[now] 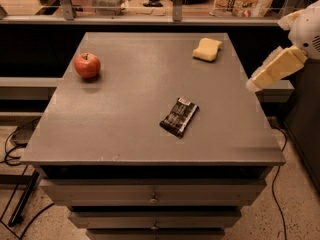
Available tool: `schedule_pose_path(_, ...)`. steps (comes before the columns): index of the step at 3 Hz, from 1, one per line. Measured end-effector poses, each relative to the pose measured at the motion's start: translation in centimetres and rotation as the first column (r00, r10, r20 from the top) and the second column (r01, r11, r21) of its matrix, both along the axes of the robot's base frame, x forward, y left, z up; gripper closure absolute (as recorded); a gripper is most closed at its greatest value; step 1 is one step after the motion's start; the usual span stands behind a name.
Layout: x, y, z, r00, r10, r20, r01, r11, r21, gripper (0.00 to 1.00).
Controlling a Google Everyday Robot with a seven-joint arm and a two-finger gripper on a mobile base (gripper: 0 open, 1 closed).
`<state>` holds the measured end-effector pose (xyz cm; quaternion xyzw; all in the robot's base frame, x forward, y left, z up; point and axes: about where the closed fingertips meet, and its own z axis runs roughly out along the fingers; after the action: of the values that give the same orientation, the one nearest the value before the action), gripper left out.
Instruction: Move sponge near apple
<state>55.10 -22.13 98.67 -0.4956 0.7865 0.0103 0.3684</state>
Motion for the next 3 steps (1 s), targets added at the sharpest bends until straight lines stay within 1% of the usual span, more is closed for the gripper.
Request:
schedule_pose_path(1, 1.3, 0.3, -0.3, 0.9999, -0.010, 0.010, 0.010, 1.000, 0.021, 0.00)
schedule_pose_path(2, 4.3, 0.8, -0.9, 0.9988, -0.044, 0.021, 0.043, 0.997, 0.059, 0.00)
schedule_pose_path(3, 8.4, 1.2, -1.9, 0.9931, -0.113, 0.032, 0.106, 0.982, 0.159, 0.00)
